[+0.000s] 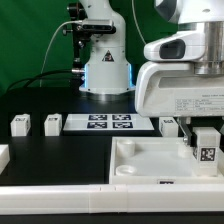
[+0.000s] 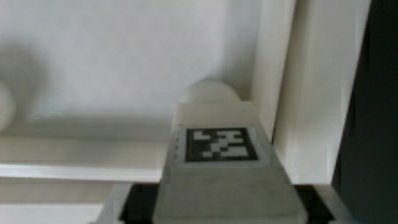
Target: Assemble one leg
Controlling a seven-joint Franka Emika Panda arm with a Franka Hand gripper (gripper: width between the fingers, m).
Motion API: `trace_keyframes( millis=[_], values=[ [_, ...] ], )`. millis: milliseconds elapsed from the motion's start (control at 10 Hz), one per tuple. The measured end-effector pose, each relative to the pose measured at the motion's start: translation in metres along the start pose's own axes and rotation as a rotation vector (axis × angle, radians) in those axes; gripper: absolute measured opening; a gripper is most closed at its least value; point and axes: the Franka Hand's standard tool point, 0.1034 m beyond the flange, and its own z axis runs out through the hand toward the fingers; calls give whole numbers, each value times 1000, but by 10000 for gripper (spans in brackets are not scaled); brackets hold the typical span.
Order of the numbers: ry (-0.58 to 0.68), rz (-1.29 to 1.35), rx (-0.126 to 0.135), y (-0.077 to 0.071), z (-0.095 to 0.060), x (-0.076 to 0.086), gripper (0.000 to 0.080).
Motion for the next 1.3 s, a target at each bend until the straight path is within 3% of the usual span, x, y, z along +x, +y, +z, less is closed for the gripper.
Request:
trace_keyframes(
  millis=[300, 500, 900, 1300],
  values=[
    [0, 75, 1, 0, 0, 0, 290],
    [14, 350, 6, -1, 0, 0, 290],
    [25, 718, -41, 19, 0, -4, 302],
    [26, 826, -73, 34, -1, -7, 305]
  ],
)
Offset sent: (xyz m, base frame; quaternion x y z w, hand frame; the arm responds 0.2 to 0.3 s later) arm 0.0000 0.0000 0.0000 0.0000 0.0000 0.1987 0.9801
